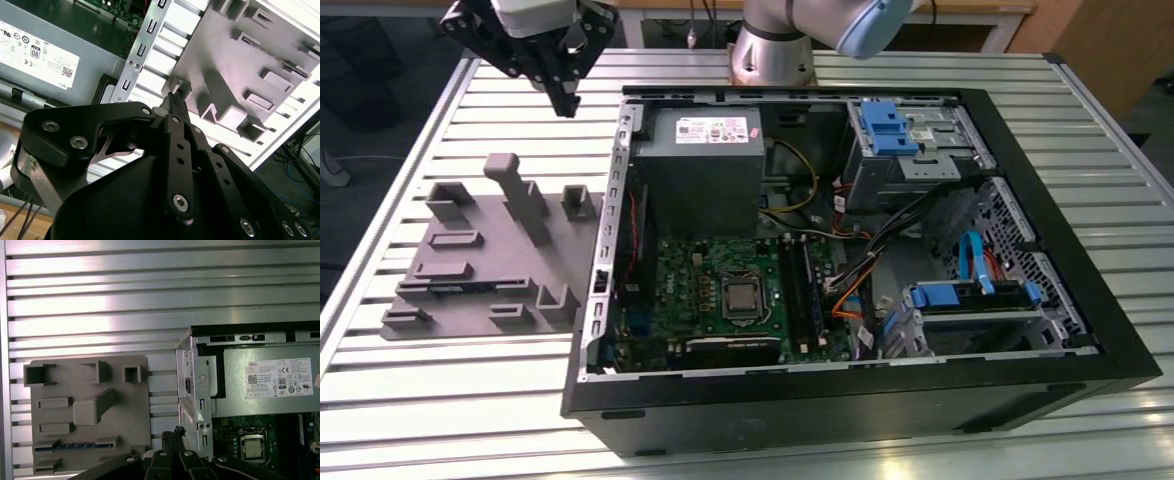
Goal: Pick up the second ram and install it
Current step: 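Reach for the second ram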
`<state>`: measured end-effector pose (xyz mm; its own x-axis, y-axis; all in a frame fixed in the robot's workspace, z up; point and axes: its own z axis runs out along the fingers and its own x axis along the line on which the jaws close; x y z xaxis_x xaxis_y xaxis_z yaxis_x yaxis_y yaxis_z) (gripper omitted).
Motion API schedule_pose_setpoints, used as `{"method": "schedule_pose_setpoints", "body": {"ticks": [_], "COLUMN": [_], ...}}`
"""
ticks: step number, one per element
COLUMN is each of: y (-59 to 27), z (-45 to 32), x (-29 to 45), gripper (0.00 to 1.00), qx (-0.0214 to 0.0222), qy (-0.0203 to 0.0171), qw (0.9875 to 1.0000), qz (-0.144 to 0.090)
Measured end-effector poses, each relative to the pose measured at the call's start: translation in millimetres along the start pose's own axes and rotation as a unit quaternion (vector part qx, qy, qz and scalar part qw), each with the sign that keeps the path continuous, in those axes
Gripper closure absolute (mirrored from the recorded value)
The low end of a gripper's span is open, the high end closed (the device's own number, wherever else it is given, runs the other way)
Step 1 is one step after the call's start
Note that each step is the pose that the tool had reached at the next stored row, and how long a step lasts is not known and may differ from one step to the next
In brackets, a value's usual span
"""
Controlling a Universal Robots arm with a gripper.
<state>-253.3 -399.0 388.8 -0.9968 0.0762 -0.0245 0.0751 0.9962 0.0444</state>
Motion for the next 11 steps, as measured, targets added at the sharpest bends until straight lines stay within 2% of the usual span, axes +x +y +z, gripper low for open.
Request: {"method": "schedule_pose_setpoints", "body": {"ticks": [11], "y": [-0.8], "z": [0.0], "x": [10.7], "gripper": [0.89], "qx": [0.0000], "qy": [0.0000], "qw": [1.0000], "qz": [0.000]}}
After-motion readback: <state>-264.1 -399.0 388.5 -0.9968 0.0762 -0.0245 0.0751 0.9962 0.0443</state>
